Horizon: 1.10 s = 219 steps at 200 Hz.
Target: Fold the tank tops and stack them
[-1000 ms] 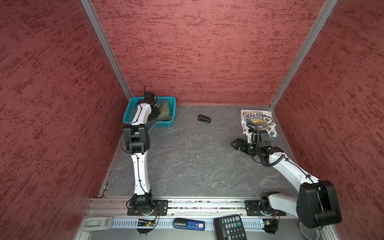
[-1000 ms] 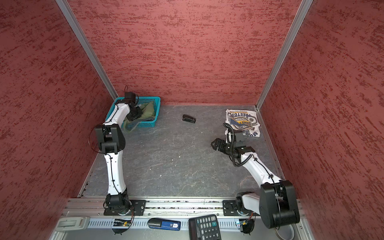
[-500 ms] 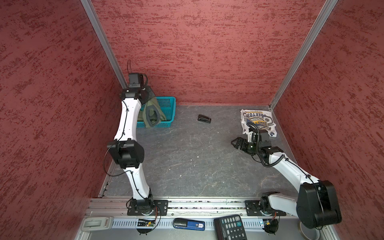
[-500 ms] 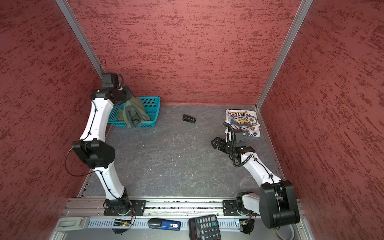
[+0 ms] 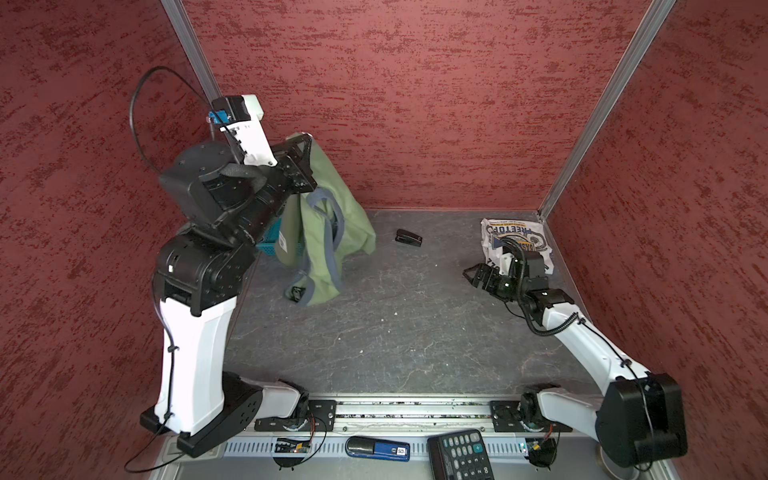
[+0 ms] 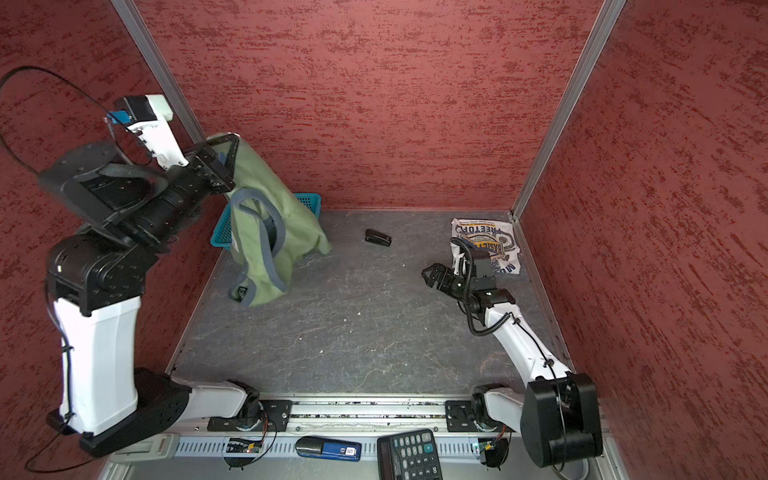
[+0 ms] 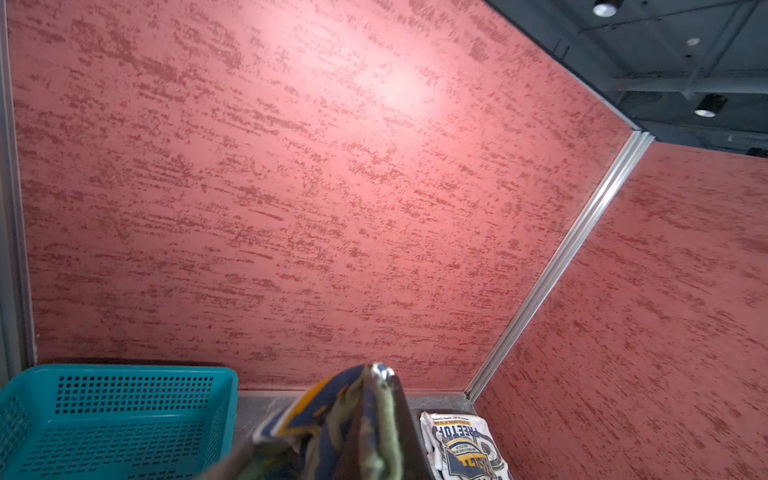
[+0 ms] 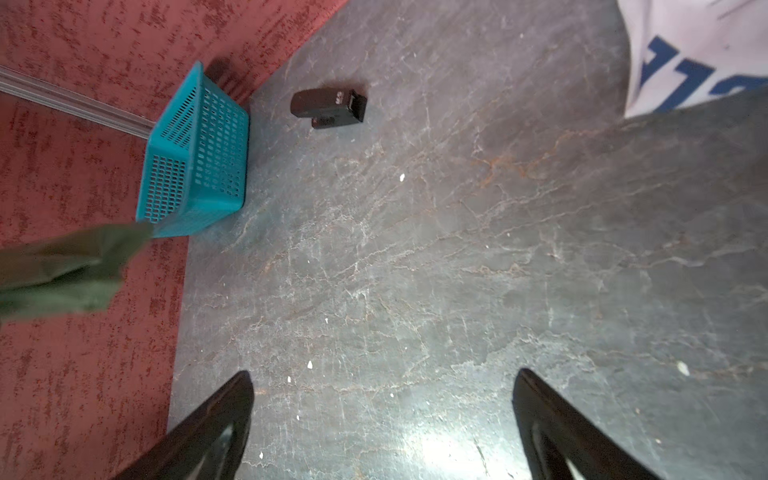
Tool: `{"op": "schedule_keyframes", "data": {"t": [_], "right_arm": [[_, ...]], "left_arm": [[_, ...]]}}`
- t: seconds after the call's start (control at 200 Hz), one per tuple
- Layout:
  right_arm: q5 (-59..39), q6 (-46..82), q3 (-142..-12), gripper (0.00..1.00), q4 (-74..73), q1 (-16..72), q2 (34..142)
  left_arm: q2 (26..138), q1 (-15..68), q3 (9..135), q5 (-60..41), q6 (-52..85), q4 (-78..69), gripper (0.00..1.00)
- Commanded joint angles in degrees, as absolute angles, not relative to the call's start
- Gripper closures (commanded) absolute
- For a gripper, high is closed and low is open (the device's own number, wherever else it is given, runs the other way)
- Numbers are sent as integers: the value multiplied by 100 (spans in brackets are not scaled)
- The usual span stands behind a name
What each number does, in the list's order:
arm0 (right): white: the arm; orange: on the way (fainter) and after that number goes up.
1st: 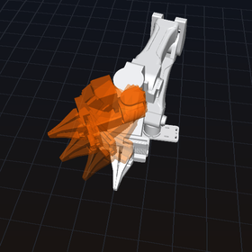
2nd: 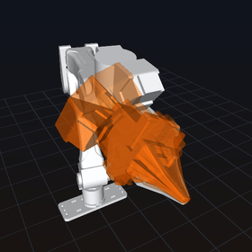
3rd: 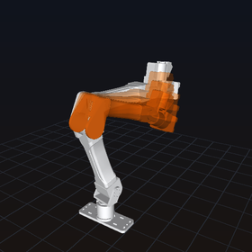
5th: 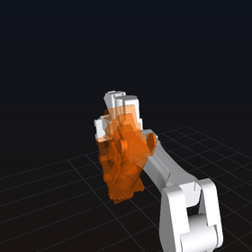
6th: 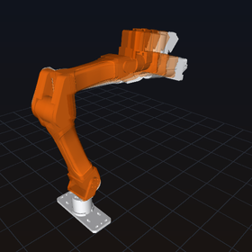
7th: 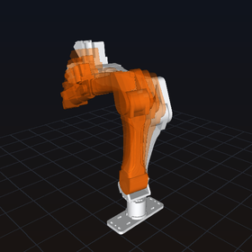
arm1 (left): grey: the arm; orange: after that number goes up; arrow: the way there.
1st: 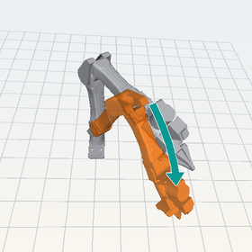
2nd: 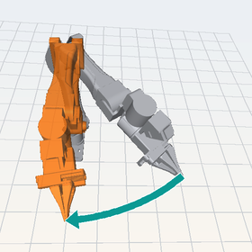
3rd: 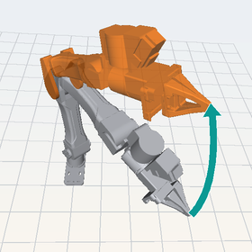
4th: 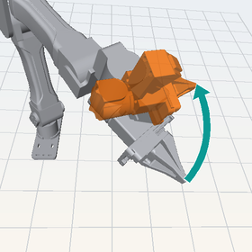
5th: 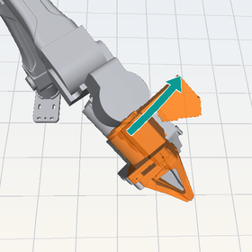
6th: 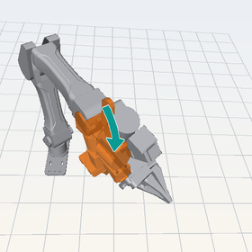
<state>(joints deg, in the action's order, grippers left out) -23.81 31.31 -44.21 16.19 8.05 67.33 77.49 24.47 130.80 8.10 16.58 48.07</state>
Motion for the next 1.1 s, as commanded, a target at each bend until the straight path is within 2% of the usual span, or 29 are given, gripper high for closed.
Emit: {"op": "schedule_keyframes", "data": {"t": [0.0, 0.16, 0.276, 0.351, 0.381, 0.451, 0.501, 0.566, 0.601, 0.656, 0.832, 0.972, 1.092], "right_arm": [[-2392, 3182, -4648, 2, 1741, 831, 6532], [-2353, 3152, -4713, 2, 1891, 833, 6444], [-2313, 3120, -4670, 2, 1925, 828, 6438], [-2316, 3137, -4587, 3, 1891, 844, 6506], [-2308, 3138, -4567, 3, 1868, 878, 6554], [-2199, 3092, -4551, 3, 1872, 1027, 6696], [-2104, 3059, -4555, 3, 1889, 1181, 6820], [-1993, 3022, -4556, 3, 1898, 1388, 6984], [-1920, 3002, -4557, 3, 1923, 1501, 7070], [-1738, 2966, -4574, 3, 1987, 1695, 7188], [-1283, 2935, -4534, 4, 1979, 2265, 7494], [-1008, 2972, -4592, 5, 2004, 2681, 7829], [-884, 2993, -4661, 6, 1983, 2874, 8112]], "left_arm": [[7773, 2821, 12737, 1142, 1508, 5017, 100], [7319, 3089, 10611, 310, 2291, 4324, 100], [6924, 3049, 8807, 126, 2944, 3679, 94], [6823, 2744, 7691, 11, 3245, 3454, 85], [6858, 2504, 7353, -67, 3417, 3541, 78], [7022, 1804, 6754, -252, 3723, 3952, 42], [7075, 1554, 6626, 203, 3733, 4539, 29], [6893, 1862, 6610, 1296, 3452, 5096, 13], [6737, 2088, 6573, 1716, 3445, 5318, 8], [6483, 2267, 6436, 1725, 3461, 5505, 7], [6149, 3036, 5601, 760, 4018, 5555, 11], [6645, 3791, 5152, 581, 4697, 5417, 16], [7187, 4006, 4890, 389, 4945, 4960, 22]]}}
